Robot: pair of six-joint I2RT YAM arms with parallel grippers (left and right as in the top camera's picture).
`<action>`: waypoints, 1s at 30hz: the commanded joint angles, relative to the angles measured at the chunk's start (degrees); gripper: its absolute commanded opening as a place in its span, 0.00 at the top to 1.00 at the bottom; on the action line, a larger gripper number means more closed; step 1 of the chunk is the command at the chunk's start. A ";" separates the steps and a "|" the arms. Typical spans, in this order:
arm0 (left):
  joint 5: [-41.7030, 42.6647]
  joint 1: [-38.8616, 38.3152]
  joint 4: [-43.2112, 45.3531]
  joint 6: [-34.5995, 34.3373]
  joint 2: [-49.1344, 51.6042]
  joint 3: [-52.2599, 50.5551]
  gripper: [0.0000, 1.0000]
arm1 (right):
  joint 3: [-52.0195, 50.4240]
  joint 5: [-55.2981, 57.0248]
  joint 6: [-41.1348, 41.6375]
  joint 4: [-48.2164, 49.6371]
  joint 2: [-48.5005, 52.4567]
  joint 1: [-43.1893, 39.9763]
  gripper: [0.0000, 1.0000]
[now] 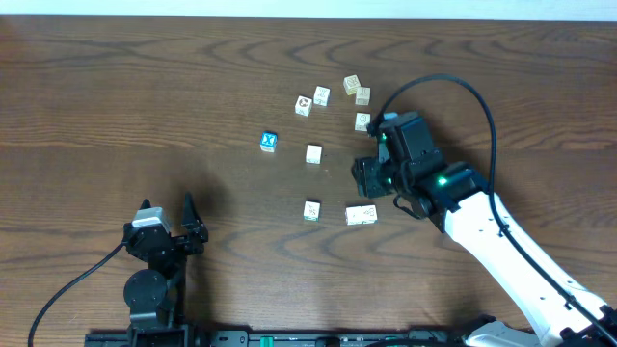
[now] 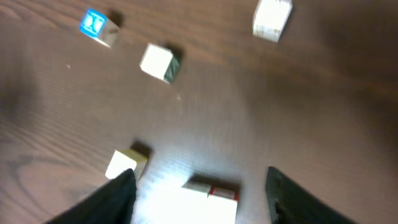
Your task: Lift 4 blocks
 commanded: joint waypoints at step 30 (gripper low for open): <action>-0.70 0.24 -2.54 -0.26 -0.15 -0.90 0.25 | 12.52 23.91 17.53 25.97 36.68 -2.05 0.30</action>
